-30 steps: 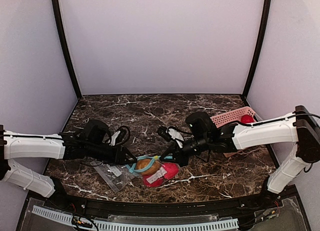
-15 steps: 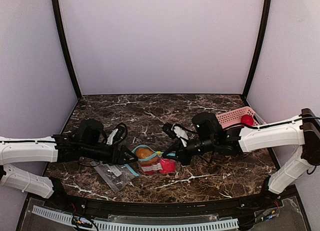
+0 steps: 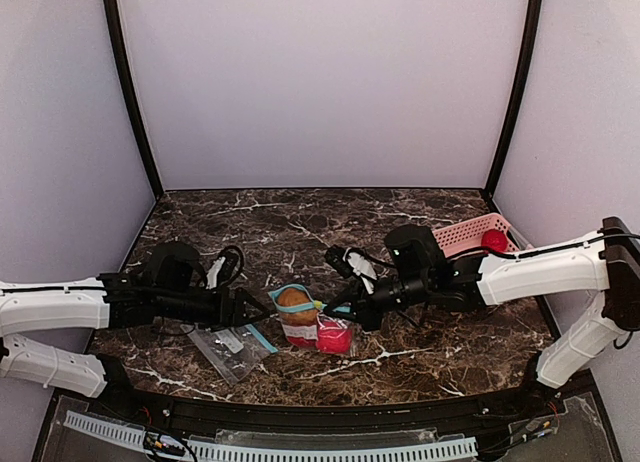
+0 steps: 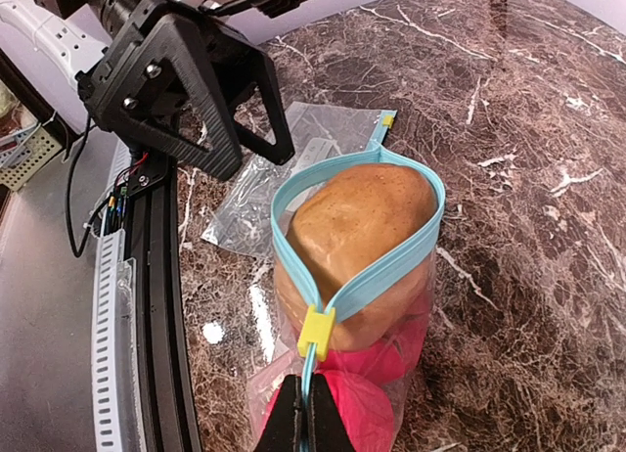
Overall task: Place the food in the zip-top bag and seal the zipper
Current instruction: Adjust the fake fruit in the zipper food storage bag.
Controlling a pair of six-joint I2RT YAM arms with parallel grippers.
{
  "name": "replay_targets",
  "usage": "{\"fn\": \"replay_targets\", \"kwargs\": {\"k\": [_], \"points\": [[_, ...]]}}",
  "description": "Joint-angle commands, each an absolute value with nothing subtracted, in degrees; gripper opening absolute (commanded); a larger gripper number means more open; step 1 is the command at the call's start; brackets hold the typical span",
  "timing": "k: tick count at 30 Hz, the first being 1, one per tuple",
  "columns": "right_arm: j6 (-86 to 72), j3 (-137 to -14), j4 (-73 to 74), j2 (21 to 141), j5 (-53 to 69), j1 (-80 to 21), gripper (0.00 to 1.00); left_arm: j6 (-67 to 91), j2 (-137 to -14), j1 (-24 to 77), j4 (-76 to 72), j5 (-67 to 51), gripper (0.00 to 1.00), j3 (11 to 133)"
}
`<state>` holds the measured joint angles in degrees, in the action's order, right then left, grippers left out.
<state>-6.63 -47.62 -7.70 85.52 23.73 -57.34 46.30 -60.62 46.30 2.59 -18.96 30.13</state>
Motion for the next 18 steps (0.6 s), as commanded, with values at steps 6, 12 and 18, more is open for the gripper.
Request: {"fn": "replay_targets", "kwargs": {"k": [6, 12, 18], "points": [[-6.94, -46.94, -9.10, 84.70, 26.01, -57.57, 0.00, 44.97, -64.52, 41.48, -1.89, -20.16, 0.81, 33.02], [-6.83, -47.04, -8.65, 84.55, 26.13, -57.64, 0.00, 44.17, -70.39, 39.31, -4.35, -21.86, 0.74, 35.91], [-6.70, -46.89, -8.34, 84.53, 26.04, -57.66, 0.00, 42.67, -74.52, 38.67, -5.28, -24.07, 0.67, 38.54]]}}
